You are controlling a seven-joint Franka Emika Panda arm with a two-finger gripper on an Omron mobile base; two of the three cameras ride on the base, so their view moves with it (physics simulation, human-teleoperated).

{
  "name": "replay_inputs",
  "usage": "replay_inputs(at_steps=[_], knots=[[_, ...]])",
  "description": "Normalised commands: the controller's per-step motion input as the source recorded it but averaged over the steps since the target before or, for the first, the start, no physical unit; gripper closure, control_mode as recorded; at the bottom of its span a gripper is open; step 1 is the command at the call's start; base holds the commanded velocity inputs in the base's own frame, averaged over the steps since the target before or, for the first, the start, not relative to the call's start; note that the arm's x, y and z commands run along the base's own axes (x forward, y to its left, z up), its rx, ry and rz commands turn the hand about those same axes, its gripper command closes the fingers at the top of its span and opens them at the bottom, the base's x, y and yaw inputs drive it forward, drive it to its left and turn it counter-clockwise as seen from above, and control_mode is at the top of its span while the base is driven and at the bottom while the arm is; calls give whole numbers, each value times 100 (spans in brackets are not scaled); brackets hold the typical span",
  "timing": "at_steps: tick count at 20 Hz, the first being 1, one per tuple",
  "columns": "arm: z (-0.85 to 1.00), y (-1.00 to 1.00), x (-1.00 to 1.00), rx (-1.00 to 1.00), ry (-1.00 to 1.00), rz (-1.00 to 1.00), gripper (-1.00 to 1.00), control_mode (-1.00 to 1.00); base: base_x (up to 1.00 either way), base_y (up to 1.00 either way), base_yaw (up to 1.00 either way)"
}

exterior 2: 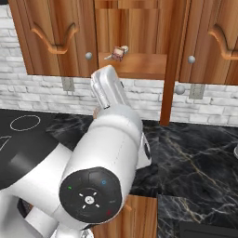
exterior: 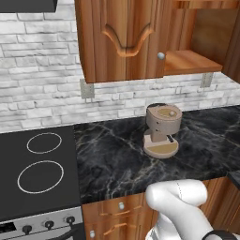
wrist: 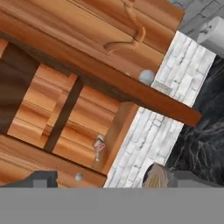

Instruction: Pick up the bar soap and dish brush from the sink, and place them back in the cabinet, and close the cabinet doors.

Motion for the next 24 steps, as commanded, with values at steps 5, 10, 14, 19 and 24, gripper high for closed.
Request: replay_inputs(at_steps=[5, 10, 14, 19, 24], knots=[[-4, -43, 4, 26, -1, 0, -100, -100, 0, 0, 0], [-1, -44, 5, 25, 0, 0, -100, -100, 0, 0, 0], [-4, -36, 22, 19, 0, 0, -100, -100, 0, 0, 0], [-22, -16, 38, 15, -5, 5, -100, -100, 0, 0, 0], [-31, -7, 39, 11, -9, 12, -100, -100, 0, 0, 0]])
